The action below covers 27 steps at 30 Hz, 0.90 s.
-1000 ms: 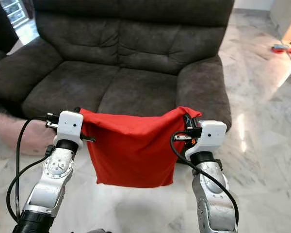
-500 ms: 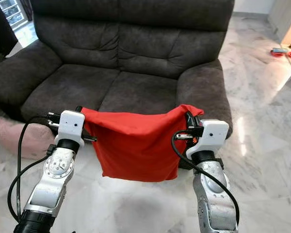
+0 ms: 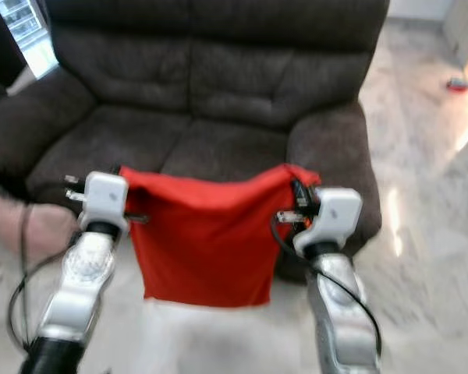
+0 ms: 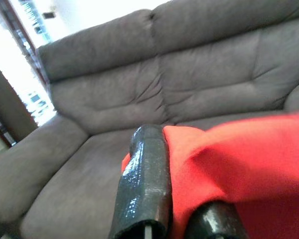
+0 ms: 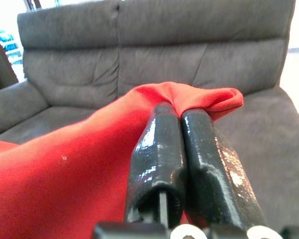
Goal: Move the pillow to the sofa from floor
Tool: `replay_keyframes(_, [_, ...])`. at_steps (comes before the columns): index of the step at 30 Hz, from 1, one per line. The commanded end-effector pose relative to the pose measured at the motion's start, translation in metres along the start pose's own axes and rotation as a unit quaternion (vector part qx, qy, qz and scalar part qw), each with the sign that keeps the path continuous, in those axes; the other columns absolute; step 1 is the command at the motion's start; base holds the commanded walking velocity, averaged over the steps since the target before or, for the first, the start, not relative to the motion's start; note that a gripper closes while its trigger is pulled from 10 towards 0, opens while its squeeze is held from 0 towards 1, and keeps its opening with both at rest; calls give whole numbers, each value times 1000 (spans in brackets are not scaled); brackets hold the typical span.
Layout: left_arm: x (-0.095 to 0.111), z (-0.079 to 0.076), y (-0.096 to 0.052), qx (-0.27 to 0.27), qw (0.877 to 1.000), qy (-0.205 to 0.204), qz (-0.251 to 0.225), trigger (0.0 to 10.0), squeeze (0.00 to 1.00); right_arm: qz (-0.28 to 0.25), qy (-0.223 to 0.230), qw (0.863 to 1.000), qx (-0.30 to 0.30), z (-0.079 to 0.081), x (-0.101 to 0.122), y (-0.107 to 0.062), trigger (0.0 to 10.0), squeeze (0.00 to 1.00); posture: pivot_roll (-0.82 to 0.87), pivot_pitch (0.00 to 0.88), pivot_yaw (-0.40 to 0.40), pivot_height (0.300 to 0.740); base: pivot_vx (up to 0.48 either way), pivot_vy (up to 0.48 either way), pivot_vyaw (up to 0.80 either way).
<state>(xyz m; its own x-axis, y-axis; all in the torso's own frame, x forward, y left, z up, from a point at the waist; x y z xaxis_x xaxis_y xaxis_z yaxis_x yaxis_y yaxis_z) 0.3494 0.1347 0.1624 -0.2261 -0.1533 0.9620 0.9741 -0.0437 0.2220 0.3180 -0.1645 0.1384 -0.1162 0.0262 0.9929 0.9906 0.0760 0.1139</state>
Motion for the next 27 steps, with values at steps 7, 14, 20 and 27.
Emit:
replay_keyframes(7, [29, 11, 5, 13, 998, 8, -59, 10000, 0, -60, 6, 998, 7, 6, 29, 6, 10000, 0, 69, 40, -18, 740, 303, 0, -185])
replay_keyframes(14, [49, 16, 9, 21, 996, 10, -85, 10000, 0, -82, 2, 997, 11, 8, 43, 8, 10000, 0, 74, 42, -19, 740, 305, 0, 0])
replay_keyframes(20, [96, 32, 19, 43, 987, 26, -151, 10000, 0, -165, 6, 986, 25, 16, 98, 15, 10000, 0, 79, 43, -18, 740, 304, 0, 0])
replay_keyframes(27, [135, 44, 27, 64, 978, 33, -198, 10000, 0, -232, 11, 971, 52, 29, 142, 17, 10000, 0, 80, 39, -21, 740, 303, 0, 0])
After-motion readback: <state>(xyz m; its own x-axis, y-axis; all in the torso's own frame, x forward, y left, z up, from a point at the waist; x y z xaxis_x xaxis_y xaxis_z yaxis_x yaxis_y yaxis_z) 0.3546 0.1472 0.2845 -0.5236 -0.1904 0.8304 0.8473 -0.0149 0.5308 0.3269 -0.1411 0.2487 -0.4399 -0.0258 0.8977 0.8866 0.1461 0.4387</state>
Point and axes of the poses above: a point about 5 cm out from each wrist's last joint towards the gripper, its own y axis pointing out of the wrist towards the gripper, its own x axis along the axis of the wrist's last joint, z = x × y, the point moved 5 cm from there along y, pointing out of the wrist towards the gripper, and after that the axes turned 8 degrees about -y, right-handed, at the moved point
